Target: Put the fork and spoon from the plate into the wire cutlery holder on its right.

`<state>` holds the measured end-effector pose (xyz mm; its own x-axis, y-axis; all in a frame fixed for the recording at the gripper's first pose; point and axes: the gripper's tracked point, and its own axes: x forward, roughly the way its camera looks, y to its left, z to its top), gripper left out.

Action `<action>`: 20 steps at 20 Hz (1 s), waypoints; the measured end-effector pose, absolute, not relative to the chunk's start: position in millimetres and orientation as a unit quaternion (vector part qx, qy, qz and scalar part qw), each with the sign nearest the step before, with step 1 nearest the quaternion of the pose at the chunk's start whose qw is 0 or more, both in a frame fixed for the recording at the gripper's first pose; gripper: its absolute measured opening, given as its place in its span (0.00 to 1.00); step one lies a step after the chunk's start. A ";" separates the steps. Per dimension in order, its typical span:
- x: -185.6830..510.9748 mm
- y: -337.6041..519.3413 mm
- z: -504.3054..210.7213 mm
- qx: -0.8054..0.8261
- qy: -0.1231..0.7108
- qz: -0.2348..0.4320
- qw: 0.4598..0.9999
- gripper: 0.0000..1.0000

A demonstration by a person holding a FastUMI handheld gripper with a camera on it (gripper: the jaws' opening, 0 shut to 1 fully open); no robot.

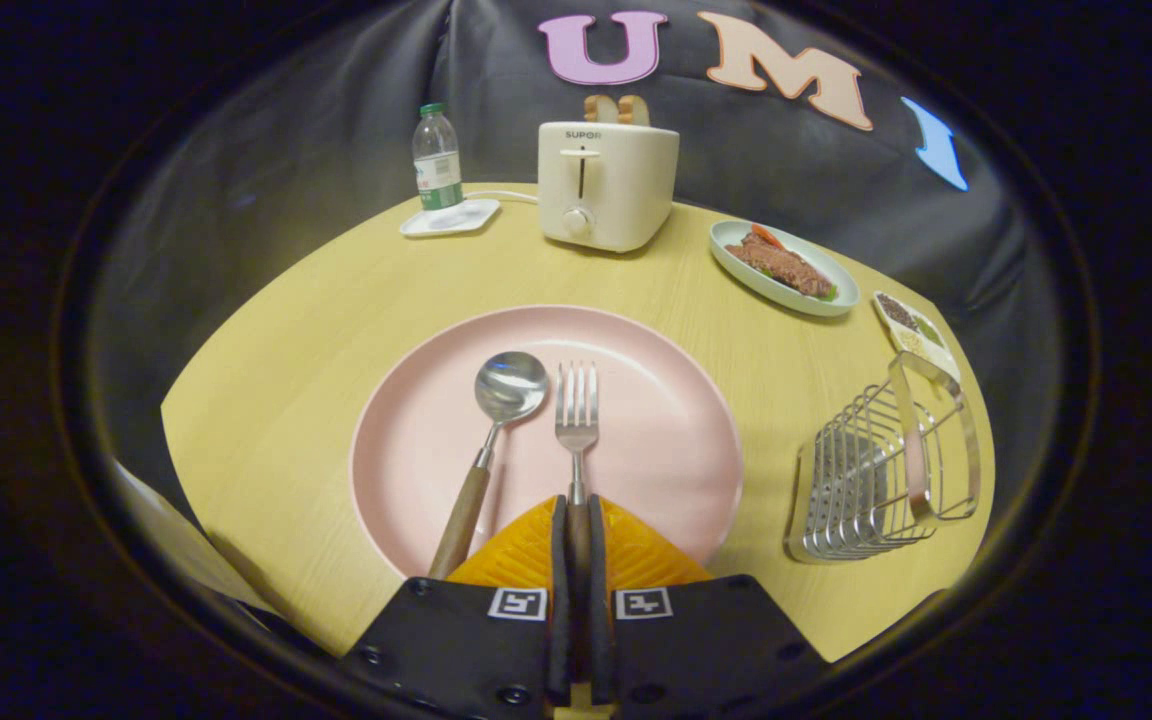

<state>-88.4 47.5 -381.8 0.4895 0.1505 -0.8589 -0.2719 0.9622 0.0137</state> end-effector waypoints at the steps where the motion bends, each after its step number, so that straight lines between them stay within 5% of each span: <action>1: -87.3 47.0 -382.0 -0.062 0.489 0.122 0.861 0.08; 20: -80.2 15.7 -305.5 -0.091 0.501 0.183 0.841 0.08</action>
